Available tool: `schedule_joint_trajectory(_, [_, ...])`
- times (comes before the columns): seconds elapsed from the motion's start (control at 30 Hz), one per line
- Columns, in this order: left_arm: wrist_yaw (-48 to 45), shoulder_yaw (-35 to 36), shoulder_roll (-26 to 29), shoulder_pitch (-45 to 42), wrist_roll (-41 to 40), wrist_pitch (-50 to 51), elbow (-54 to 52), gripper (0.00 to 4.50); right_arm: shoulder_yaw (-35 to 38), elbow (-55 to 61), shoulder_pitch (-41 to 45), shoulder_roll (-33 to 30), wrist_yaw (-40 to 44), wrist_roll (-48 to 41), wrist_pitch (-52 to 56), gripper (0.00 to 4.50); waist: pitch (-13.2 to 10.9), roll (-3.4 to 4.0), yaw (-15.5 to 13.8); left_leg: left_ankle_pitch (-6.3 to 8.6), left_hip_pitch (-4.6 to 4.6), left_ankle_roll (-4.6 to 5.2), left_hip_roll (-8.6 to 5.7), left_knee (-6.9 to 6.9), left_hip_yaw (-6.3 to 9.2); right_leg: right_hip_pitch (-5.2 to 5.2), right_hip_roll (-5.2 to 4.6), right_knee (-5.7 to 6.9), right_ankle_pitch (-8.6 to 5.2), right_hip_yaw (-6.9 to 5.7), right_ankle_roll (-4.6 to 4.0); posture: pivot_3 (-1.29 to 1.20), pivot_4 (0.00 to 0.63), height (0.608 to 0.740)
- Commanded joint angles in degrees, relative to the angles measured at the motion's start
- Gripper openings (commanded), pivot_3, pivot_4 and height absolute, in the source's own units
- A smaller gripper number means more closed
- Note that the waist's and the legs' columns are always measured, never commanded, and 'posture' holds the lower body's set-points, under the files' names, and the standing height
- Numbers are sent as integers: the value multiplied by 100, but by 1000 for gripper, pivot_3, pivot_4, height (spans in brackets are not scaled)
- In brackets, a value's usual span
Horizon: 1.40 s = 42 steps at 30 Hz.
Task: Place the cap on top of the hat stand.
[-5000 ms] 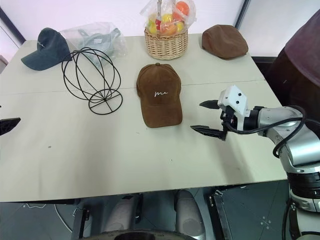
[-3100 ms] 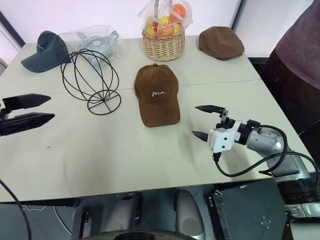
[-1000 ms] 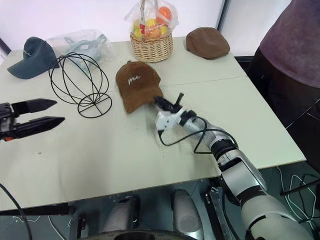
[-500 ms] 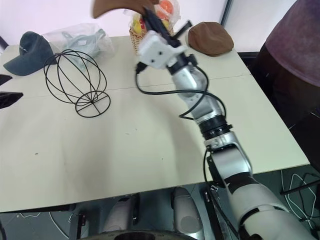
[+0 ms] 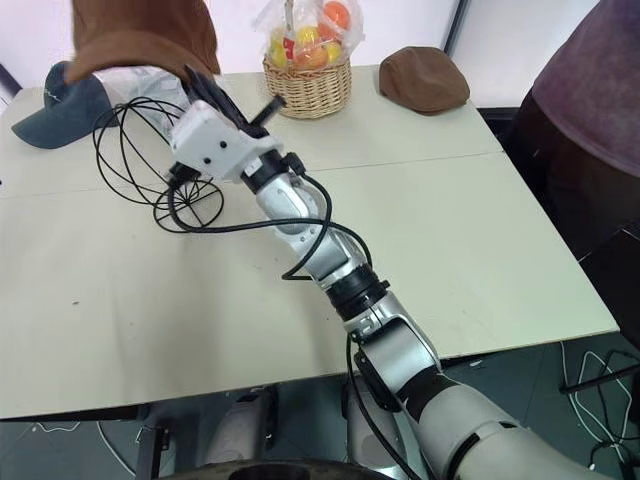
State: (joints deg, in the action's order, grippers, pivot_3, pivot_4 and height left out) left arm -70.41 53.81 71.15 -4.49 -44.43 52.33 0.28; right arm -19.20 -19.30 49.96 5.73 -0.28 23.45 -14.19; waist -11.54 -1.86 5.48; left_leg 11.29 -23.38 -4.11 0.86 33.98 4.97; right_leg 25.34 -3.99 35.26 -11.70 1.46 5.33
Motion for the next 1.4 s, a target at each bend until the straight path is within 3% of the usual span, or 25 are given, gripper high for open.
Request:
schedule_joint_trajectory(0.03, [65,272,-32,28,-2,9,-172,4500,-204,446,-71,140,142,-20,-46,39,0,0,6,0,0,0,0,0,0,1,0,0,0,0,0,0,150,740])
schedule_joint_trajectory(0.73, [198,22,-131,-22,29,-150,-115,4500,-1352,225,-818,315,723,230,-29,39,1,-1,38,0,3,0,32,-1,1,7,34,1,11,0,-18,0,150,740])
schedule_joint_trajectory(1.33, [307,25,-242,63,9,-191,-156,4500,-1604,145,-958,235,922,702,246,39,1,-1,50,1,21,-1,79,-1,-12,9,75,2,19,-2,-31,0,150,740])
schedule_joint_trajectory(1.4, [306,13,-240,60,11,-206,-147,4500,-1609,194,-1010,241,989,642,240,685,1,-2,48,1,21,-2,84,-1,-13,10,78,2,20,-2,-32,0,150,740])
